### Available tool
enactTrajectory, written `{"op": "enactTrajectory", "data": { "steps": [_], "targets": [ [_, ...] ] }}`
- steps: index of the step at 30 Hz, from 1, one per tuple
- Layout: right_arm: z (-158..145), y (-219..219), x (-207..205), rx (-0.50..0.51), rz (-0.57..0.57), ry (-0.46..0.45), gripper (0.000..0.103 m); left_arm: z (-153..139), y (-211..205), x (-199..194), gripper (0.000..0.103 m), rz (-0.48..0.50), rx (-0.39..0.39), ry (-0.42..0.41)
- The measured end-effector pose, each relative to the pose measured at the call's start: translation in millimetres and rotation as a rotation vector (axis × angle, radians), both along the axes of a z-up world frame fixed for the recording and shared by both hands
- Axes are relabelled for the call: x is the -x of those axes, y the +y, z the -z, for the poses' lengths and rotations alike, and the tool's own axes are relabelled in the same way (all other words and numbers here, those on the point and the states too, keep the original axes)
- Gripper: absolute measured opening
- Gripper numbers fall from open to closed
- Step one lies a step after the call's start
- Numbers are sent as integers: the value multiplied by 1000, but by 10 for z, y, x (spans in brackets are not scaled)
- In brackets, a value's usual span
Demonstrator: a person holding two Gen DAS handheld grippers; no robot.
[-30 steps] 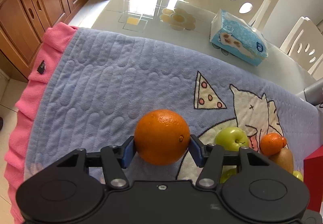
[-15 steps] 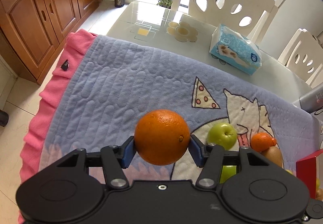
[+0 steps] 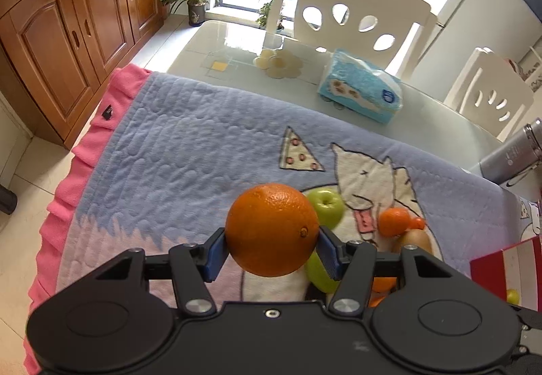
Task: Organize fruits
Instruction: 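Carry the orange and kiwi into the box and open both tools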
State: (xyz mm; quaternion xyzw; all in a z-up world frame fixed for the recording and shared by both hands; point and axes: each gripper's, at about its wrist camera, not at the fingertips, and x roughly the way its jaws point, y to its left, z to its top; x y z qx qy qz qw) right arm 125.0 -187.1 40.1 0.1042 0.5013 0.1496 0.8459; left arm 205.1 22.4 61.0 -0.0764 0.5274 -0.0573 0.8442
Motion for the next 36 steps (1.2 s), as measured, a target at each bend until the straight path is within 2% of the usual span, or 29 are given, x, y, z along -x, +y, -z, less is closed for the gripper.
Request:
{"op": "enactTrajectory", "data": {
  "steps": [7,17,28,36],
  "targets": [
    [-120,-491,142,-31,92,-32,63,-175,-372,108,67,44,-1,-23],
    [-287,-1355,455,-49,260,-86,63,-329,-982,169,67,74,65,-15],
    [-308,-2499,1062,-17,534,-113,63,-461,-2067,274,67,287,82,-43],
    [-189,-3099,1537,4,703,-86,63,-372,-2905,415,67,453,115,-31]
  ]
}}
